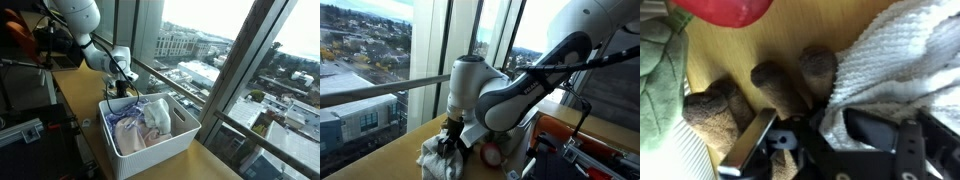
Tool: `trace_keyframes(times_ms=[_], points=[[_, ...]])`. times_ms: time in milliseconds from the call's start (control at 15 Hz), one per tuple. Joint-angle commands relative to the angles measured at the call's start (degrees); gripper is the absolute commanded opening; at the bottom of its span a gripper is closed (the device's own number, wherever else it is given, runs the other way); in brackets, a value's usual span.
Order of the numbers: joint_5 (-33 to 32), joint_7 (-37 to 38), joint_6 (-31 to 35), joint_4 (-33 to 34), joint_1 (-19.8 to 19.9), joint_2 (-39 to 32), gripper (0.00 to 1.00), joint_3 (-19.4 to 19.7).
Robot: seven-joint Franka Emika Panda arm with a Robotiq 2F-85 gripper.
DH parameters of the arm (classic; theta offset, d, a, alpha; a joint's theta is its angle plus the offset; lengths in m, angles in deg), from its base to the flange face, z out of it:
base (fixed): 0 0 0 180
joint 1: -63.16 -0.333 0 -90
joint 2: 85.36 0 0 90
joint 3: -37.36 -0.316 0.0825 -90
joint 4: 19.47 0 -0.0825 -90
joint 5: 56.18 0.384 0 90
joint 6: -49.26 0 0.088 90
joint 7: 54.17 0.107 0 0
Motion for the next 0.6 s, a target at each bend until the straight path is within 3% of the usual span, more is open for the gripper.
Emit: trace_keyframes(times_ms=[0,533], points=[[1.46,-0.72,-1.09,-5.4,-1.53,6.01,0.0,-0.73],[-2.79,0.23,-2.64,-12.76,-7.25,22.67,0.0,-2.05]])
